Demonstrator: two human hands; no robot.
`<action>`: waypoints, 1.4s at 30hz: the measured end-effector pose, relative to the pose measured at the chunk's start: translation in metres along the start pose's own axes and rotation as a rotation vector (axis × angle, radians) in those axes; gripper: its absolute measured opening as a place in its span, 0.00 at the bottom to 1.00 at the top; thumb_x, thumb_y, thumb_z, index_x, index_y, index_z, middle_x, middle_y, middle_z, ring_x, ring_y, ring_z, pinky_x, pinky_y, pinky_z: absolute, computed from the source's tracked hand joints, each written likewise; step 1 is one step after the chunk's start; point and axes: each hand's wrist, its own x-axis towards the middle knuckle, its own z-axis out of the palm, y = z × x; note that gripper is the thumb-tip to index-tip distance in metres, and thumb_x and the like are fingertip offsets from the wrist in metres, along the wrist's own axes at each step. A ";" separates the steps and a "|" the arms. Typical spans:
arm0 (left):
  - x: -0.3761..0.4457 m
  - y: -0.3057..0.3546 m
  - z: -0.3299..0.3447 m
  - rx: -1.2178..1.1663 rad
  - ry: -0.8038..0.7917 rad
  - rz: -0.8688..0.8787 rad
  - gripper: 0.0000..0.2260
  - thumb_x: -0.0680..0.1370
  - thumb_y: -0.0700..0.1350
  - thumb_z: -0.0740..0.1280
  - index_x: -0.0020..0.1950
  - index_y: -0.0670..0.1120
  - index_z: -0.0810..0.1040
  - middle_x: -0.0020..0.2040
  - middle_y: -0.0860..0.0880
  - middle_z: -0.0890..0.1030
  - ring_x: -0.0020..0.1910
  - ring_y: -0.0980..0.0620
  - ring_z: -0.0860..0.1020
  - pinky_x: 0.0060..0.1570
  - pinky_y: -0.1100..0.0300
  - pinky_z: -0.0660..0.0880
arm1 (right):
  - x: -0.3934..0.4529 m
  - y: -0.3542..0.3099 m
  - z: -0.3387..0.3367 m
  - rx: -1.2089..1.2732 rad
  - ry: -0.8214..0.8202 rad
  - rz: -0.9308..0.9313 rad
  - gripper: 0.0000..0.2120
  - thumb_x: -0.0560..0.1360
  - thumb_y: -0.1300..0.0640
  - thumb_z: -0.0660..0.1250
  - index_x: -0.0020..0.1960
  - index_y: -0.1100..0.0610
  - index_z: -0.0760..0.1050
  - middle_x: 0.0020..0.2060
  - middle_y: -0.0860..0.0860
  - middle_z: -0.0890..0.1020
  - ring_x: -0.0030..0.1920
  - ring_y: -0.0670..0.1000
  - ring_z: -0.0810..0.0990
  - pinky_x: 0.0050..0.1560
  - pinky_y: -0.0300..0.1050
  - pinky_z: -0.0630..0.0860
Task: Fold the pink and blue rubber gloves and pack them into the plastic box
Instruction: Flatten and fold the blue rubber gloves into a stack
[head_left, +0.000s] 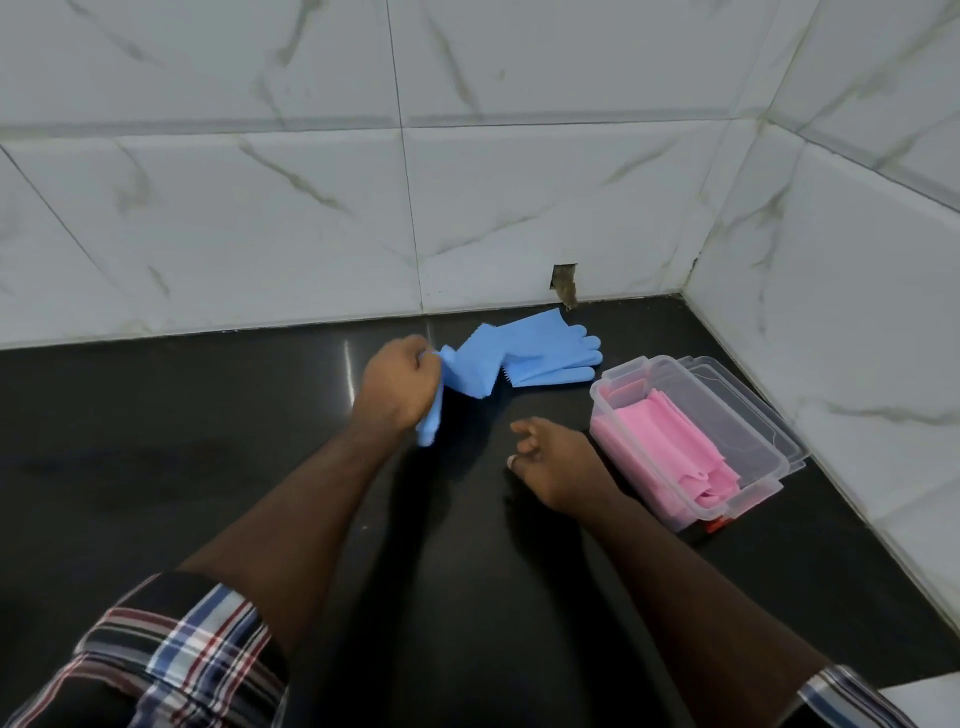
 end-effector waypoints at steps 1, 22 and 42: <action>0.001 0.012 -0.009 -0.131 -0.009 -0.030 0.11 0.79 0.45 0.58 0.41 0.41 0.74 0.37 0.49 0.77 0.41 0.47 0.76 0.43 0.54 0.71 | 0.001 -0.003 -0.001 0.028 0.002 -0.002 0.26 0.75 0.53 0.71 0.71 0.49 0.69 0.56 0.48 0.81 0.58 0.49 0.79 0.63 0.45 0.73; -0.061 0.084 -0.023 -0.505 0.155 -0.717 0.16 0.77 0.31 0.47 0.46 0.50 0.67 0.51 0.44 0.68 0.47 0.44 0.70 0.38 0.49 0.71 | -0.025 0.017 -0.036 0.966 0.006 0.222 0.16 0.73 0.65 0.73 0.58 0.59 0.74 0.49 0.58 0.83 0.48 0.55 0.83 0.52 0.58 0.81; -0.052 -0.070 -0.022 -0.374 -0.424 -0.737 0.10 0.74 0.41 0.72 0.55 0.41 0.81 0.37 0.42 0.83 0.30 0.48 0.79 0.32 0.60 0.76 | -0.028 -0.015 -0.019 0.165 0.416 -0.165 0.15 0.75 0.61 0.68 0.61 0.52 0.79 0.57 0.45 0.80 0.57 0.44 0.76 0.62 0.41 0.72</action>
